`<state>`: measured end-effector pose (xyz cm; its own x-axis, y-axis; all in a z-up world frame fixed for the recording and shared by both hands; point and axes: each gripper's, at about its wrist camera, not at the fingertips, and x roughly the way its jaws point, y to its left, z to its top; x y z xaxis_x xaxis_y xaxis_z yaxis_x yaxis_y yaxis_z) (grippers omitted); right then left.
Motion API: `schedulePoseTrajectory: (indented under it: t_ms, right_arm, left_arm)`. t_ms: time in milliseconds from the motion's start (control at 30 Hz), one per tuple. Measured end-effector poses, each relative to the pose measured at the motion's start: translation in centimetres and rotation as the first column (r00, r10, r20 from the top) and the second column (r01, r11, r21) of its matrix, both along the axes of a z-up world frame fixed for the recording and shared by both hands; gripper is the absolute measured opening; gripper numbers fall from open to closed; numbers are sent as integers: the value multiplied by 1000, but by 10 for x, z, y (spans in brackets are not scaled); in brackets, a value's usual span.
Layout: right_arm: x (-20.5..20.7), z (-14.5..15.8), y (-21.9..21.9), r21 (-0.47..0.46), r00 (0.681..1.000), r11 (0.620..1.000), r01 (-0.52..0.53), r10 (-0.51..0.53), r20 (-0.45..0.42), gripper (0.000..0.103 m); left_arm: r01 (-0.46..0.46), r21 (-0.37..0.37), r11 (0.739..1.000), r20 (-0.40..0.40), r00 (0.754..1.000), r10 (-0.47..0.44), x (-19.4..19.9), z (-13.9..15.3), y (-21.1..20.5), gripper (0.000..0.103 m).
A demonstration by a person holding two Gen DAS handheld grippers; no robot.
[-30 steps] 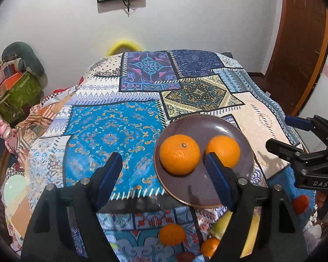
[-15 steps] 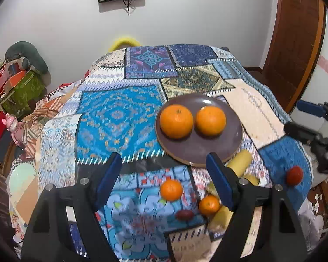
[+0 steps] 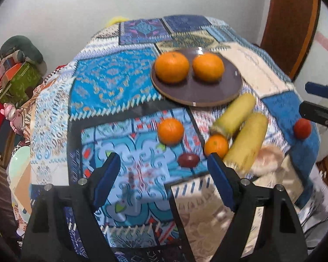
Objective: Organize fruits
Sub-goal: 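Withdraw both tools from the plate toward the yellow corn cobs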
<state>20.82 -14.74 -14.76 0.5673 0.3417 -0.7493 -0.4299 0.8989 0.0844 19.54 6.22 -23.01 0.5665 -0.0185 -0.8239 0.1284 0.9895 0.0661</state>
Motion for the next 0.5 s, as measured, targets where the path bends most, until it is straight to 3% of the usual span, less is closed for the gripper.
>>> schedulePoseTrajectory:
  t_ms: [200,333,500]
  right_arm:
    - [-5,-10,8,37,998,999,-25,27,-50,85]
    - [-3,-14,8,33,998,999,-21,23,-62,85]
    - [0,-18,2,33,997,999,-6,8,-72,85]
  left_arm:
    - [13,6,1000,-66,998,-12,-2,-27,-3,82]
    - [24,-27,999,-115,993,-27,2,-39,-5,82]
    - [38,-52,998,-77,996,-42,0,-35,-14,82]
